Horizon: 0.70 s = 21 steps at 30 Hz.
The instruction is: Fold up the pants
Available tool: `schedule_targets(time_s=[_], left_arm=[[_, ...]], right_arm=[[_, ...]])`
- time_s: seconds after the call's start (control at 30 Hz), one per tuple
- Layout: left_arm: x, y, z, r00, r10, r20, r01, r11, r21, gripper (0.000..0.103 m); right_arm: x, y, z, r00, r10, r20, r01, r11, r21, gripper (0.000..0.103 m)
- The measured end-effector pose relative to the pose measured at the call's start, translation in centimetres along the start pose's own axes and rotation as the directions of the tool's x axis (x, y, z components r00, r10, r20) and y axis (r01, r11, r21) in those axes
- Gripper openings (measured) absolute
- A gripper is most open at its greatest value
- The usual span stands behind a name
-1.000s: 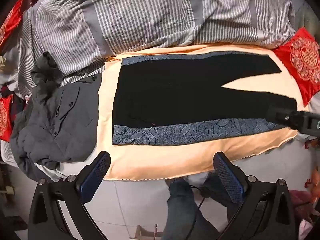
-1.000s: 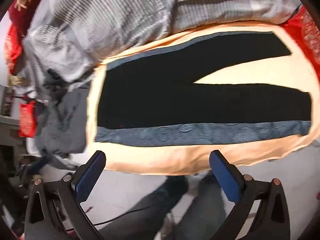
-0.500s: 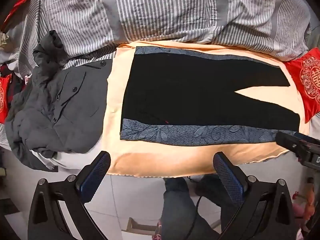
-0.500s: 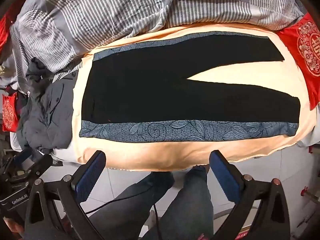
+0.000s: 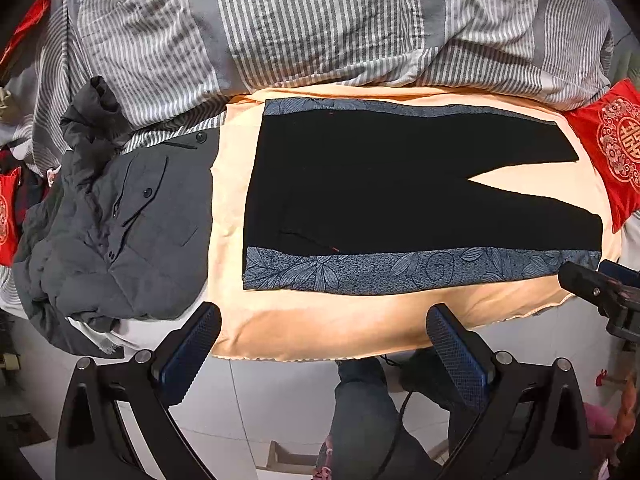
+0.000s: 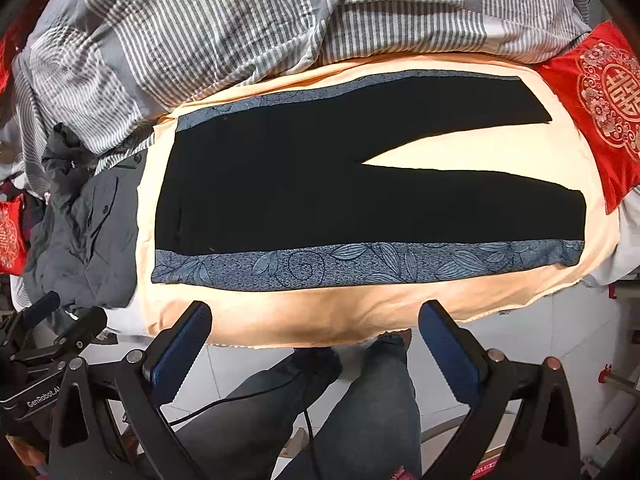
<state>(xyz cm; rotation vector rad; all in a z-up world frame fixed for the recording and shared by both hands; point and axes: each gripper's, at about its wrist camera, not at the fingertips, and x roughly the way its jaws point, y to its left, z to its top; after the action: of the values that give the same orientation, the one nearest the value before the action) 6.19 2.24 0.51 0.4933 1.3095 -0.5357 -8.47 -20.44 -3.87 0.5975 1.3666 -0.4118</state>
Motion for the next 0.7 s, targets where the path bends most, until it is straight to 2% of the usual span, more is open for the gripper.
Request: schedule_targets(time_s=[0.7], left_arm=[[-0.24, -0.78, -0.5, 1.0, -0.004, 0.019, 0.004, 1.0, 0.017, 0.103]], right_arm=[[-0.24, -0.17, -0.55, 1.0, -0.016, -0.001, 0.016, 1.0, 0.005, 0.103]])
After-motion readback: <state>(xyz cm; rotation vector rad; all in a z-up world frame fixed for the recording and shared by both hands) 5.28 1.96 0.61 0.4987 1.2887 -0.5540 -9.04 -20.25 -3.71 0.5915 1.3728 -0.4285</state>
